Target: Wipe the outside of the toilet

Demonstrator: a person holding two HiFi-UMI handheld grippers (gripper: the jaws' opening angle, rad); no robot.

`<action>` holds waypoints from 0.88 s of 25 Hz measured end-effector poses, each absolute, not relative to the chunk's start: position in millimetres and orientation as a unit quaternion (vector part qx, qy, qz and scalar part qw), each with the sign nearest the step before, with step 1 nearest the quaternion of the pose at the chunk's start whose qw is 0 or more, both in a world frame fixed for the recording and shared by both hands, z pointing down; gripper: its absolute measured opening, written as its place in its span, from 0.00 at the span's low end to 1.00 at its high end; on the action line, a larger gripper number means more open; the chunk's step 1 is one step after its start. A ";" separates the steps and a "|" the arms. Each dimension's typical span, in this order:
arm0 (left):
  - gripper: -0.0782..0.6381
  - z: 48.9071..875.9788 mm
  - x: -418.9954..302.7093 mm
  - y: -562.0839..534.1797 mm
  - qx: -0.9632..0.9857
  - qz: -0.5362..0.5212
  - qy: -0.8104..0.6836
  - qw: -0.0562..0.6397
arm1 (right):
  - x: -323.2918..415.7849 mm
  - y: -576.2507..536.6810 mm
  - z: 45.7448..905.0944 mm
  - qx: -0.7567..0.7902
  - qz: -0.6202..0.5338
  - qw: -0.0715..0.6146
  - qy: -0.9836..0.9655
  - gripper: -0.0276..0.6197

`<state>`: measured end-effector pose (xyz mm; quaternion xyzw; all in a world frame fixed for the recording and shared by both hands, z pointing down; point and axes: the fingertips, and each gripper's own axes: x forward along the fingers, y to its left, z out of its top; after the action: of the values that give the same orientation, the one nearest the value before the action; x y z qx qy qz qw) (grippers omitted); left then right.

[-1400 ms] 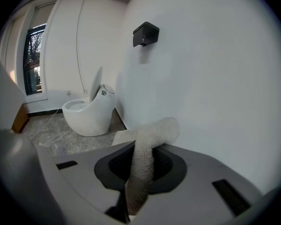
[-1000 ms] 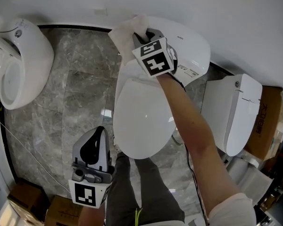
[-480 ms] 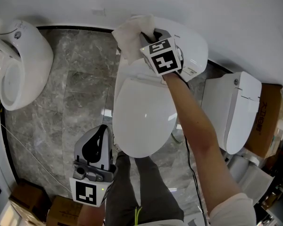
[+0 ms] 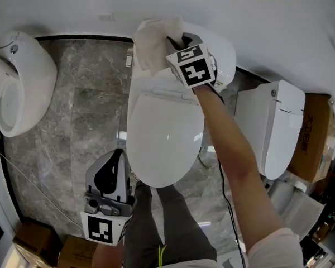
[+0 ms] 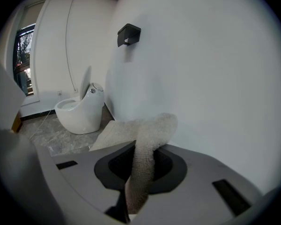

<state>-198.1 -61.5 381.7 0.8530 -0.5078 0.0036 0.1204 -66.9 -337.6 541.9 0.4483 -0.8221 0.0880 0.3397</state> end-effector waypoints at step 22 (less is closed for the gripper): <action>0.13 380.2 -125.7 -68.1 0.867 0.011 -0.484 0.116 | 34.3 -331.1 536.2 0.486 0.101 0.325 -0.805 0.15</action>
<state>-125.7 -68.1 380.2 0.8675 -0.4837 0.0107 0.1157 34.3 -331.1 536.2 0.4864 -0.8049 0.1008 0.3246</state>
